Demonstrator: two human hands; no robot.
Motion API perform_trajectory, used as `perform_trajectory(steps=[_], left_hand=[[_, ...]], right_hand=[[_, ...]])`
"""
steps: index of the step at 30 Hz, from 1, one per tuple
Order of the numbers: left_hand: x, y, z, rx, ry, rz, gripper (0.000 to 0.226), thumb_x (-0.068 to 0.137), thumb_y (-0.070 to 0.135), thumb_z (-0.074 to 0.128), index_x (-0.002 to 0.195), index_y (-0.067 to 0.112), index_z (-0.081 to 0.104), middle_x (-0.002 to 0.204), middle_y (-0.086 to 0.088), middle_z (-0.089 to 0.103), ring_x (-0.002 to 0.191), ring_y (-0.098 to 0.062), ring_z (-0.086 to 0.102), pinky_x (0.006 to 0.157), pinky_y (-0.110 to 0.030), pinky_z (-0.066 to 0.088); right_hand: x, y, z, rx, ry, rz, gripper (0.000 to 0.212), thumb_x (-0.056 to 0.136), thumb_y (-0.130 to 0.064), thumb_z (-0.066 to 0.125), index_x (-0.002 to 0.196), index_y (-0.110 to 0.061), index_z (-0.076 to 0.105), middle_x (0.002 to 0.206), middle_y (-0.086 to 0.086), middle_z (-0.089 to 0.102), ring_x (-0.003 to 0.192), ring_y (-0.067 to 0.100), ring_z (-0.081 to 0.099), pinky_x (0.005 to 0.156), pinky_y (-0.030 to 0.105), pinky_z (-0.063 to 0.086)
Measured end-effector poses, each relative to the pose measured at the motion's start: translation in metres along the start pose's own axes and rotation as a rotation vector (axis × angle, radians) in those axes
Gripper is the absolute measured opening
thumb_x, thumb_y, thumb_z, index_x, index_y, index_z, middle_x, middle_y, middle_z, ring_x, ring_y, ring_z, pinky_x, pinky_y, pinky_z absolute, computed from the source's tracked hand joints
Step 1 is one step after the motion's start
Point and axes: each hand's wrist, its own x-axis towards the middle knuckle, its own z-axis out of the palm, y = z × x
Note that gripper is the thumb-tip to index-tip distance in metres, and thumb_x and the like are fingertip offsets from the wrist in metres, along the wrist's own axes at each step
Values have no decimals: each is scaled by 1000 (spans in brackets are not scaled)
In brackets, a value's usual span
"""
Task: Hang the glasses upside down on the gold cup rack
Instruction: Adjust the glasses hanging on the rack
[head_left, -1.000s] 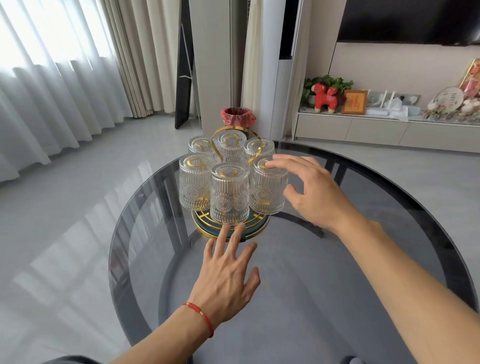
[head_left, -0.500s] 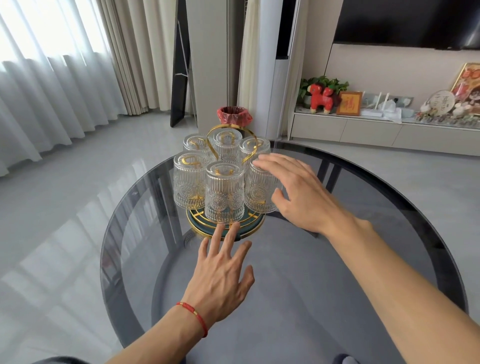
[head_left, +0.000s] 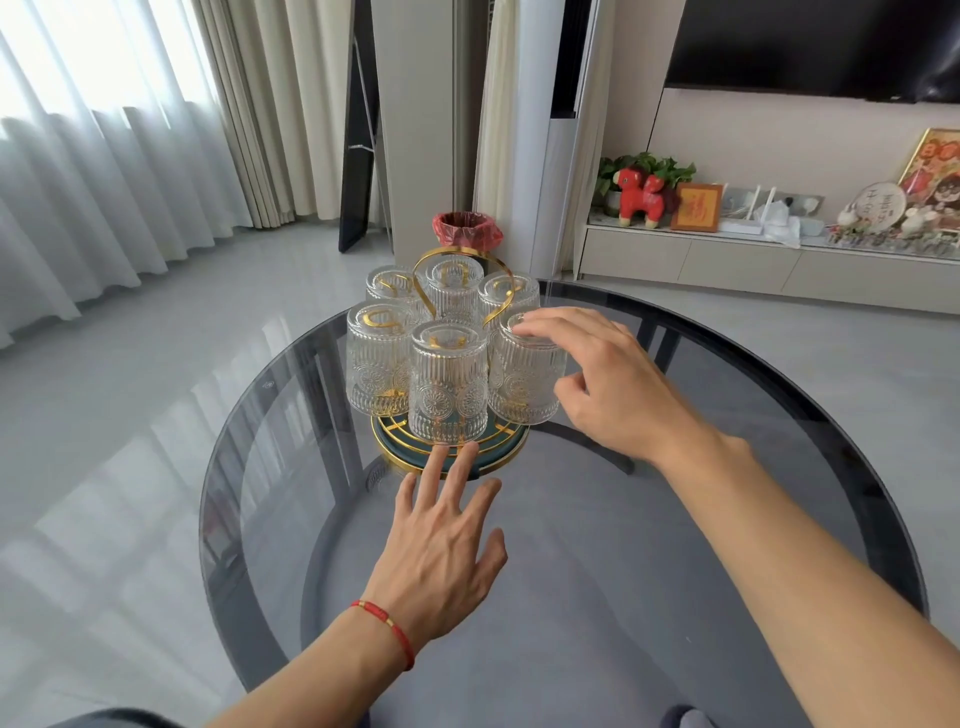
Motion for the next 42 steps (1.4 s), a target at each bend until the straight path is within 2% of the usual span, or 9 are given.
perform_trajectory(steps=[10,17,25,31,34,36,38,40,42], left_hand=[[0,1,-2,-18,17,1,55,98,53,31,144,28,44,170,-8,16,156,-38,5,122,-57,21],[0,0,0,-10,3,-4,56,98,55,28,147,30,40,171,-6,10,157,-36,0,124,-58,17],[0,1,0,-18,21,1,52,98,52,33,142,27,46,169,-8,18,156,-38,8,121,-60,24],[0,2,-1,13,13,-14,55,96,53,32,143,26,46,170,-7,17,155,-38,8,121,-56,24],[1,2,-2,19,15,-25,57,96,55,31,143,26,46,170,-5,16,156,-36,7,122,-54,22],[0,2,-3,15,13,-28,59,95,56,30,143,26,47,170,-4,17,156,-35,8,123,-53,22],[0,2,-3,6,17,-33,60,94,57,30,142,25,49,169,-4,21,156,-34,11,122,-53,24],[0,3,-4,-4,18,-36,61,93,57,32,140,24,52,168,-4,25,155,-35,14,122,-53,26],[0,2,-4,-7,25,-37,61,93,57,34,139,23,54,167,-4,29,154,-35,19,121,-54,29]], right_hand=[[0,0,1,-6,43,-13,65,77,11,54,135,-17,65,141,-1,63,137,19,51,114,54,39],[-1,-1,1,-79,48,-24,64,77,7,54,135,-18,65,140,-3,64,134,19,52,113,52,38],[2,-7,-3,27,98,15,55,80,4,56,130,-18,66,135,-3,65,131,19,53,111,50,41],[18,-1,-10,80,95,84,45,92,-19,56,136,-16,62,141,-1,63,134,15,53,113,33,38],[44,9,-14,75,14,195,44,104,-17,44,145,-12,58,153,1,56,143,15,45,113,22,28],[60,15,-17,91,-65,241,45,107,-20,39,149,-14,56,158,0,52,147,14,42,117,25,26],[71,16,-20,153,-127,252,48,105,-27,37,148,-19,57,156,0,54,145,15,45,121,35,31],[79,12,-21,215,-159,248,53,101,-32,35,148,-23,56,151,1,59,142,16,50,119,45,36],[85,7,-19,242,-185,253,56,100,-38,32,152,-25,49,149,2,61,141,20,50,117,47,36]])
